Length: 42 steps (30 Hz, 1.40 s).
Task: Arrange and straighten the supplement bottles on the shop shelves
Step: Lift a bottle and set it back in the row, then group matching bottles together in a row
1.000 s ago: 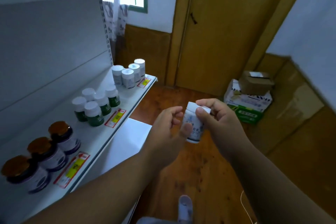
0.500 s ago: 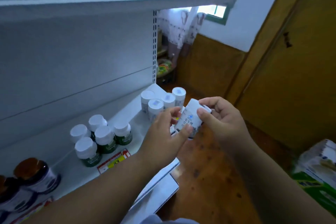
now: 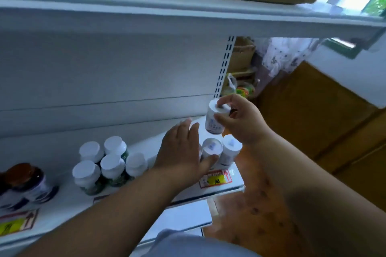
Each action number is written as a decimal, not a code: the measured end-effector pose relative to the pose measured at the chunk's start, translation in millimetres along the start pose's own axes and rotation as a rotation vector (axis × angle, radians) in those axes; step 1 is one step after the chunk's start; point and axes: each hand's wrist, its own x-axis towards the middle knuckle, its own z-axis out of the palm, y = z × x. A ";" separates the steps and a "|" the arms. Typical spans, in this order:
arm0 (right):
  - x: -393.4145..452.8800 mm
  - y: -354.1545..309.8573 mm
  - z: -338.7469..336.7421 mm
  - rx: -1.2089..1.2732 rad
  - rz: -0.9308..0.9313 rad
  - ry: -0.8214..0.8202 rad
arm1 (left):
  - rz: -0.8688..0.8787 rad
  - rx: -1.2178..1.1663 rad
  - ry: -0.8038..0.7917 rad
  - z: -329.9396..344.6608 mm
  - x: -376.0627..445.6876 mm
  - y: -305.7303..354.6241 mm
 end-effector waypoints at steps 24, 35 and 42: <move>40.4 56.2 14.9 -0.348 -0.243 -0.522 | -0.175 0.190 -0.067 36.6 -0.4 21.8; -4.5 -9.9 13.2 -0.219 -0.474 -0.308 | -0.144 0.104 0.163 -21.1 -53.3 18.3; -72.0 -117.6 103.9 -0.099 -0.654 -0.378 | -0.315 0.121 0.227 -85.2 -160.7 -48.3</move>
